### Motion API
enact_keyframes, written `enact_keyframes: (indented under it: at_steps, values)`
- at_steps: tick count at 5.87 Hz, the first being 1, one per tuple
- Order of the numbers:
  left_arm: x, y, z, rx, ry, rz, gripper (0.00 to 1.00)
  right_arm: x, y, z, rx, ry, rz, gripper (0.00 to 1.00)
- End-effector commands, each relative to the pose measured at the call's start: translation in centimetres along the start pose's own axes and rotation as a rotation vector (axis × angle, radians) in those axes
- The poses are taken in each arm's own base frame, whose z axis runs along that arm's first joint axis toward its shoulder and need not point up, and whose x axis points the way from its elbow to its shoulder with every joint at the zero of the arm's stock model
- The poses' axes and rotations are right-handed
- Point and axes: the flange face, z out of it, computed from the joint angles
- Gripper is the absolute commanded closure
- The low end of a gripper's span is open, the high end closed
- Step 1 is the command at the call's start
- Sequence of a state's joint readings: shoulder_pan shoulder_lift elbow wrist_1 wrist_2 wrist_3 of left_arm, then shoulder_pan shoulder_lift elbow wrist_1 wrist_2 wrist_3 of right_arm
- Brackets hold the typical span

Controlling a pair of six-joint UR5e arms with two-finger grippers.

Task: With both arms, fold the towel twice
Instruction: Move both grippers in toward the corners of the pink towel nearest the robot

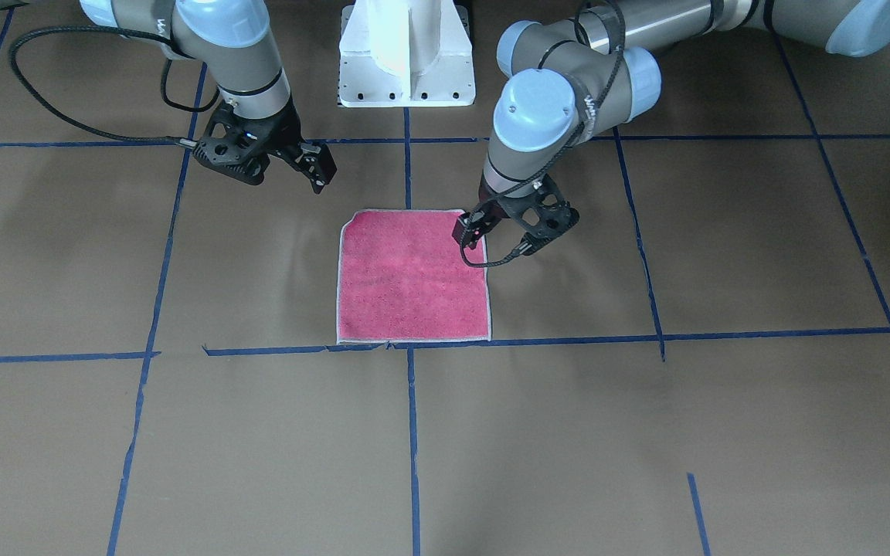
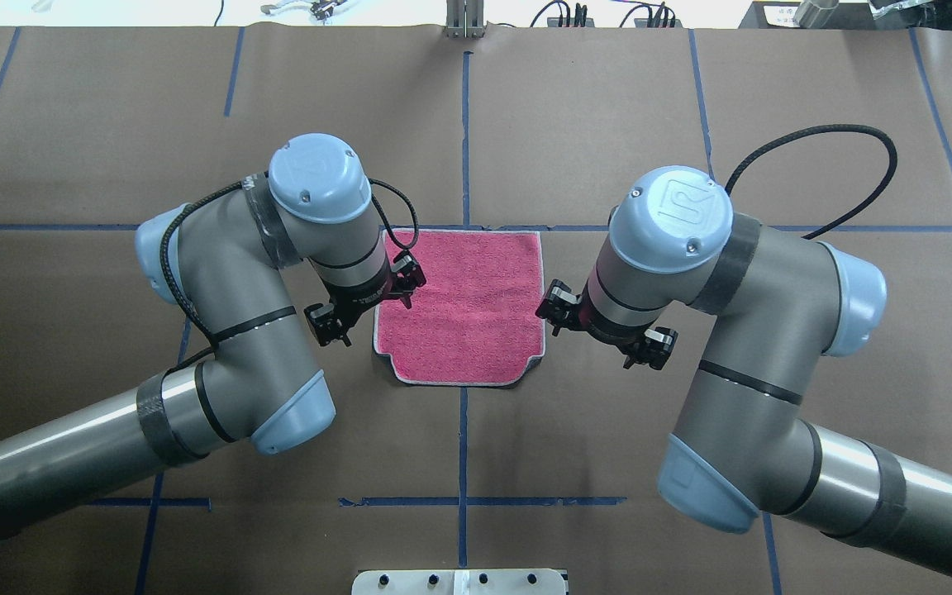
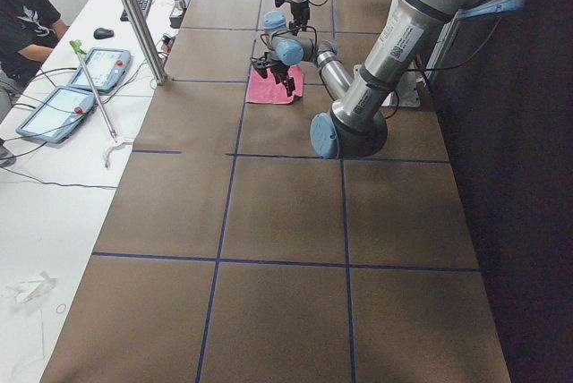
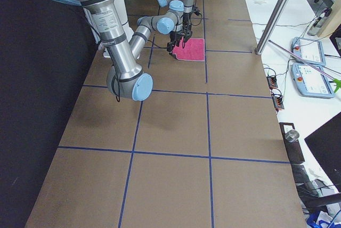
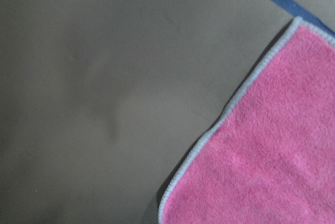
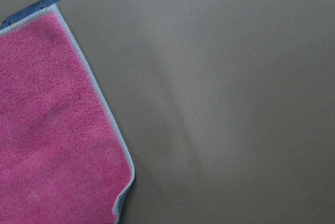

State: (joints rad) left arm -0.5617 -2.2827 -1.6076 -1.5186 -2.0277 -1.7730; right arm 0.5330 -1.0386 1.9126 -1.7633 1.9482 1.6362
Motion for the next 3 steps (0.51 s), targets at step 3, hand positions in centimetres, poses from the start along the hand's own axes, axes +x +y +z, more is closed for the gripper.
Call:
enact_keyframes:
  at_steps: [3]
  values:
    - [-0.8, 3.2, 1.7, 0.019, 0.008, -0.043, 0.00, -4.9, -1.6, 4.2, 0.000, -0.035, 0.079, 0.00]
